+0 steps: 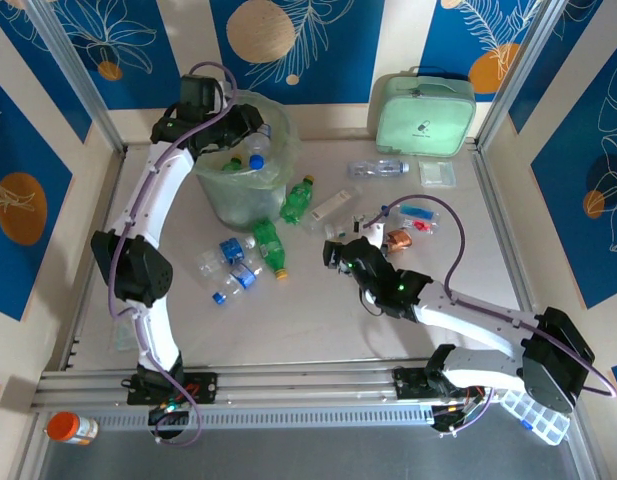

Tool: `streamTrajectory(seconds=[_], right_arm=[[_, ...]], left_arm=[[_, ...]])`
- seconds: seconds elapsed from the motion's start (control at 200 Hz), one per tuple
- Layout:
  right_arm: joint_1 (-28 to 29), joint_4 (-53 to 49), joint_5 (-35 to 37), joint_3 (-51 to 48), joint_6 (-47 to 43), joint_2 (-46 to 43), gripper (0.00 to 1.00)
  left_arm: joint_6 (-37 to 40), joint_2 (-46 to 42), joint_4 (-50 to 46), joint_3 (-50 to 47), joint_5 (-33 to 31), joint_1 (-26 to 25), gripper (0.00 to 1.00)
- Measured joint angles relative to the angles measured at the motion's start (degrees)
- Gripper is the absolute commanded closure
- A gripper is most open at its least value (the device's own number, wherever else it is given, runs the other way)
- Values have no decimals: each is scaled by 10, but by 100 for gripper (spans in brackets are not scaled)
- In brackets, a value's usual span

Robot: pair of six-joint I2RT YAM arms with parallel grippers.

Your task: Put the plastic bottles in the bin

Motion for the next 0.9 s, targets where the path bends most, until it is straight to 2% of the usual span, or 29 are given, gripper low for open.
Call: streamTrajectory(seconds=[0.225, 0.435, 0.685, 0.9], right_arm=[[1, -2, 10, 2, -4, 5, 11], [1, -5, 15, 9, -4, 14, 11], [1, -11, 15, 14, -4, 21, 11], [1, -15, 15, 16, -4, 22, 10]], left_arm=[[-47, 12, 38, 0, 52, 33, 59], [-66, 28, 33, 6, 46, 64, 60], [-63, 31, 30, 3, 27, 55, 60], [-43, 77, 13, 35, 9, 39, 60]])
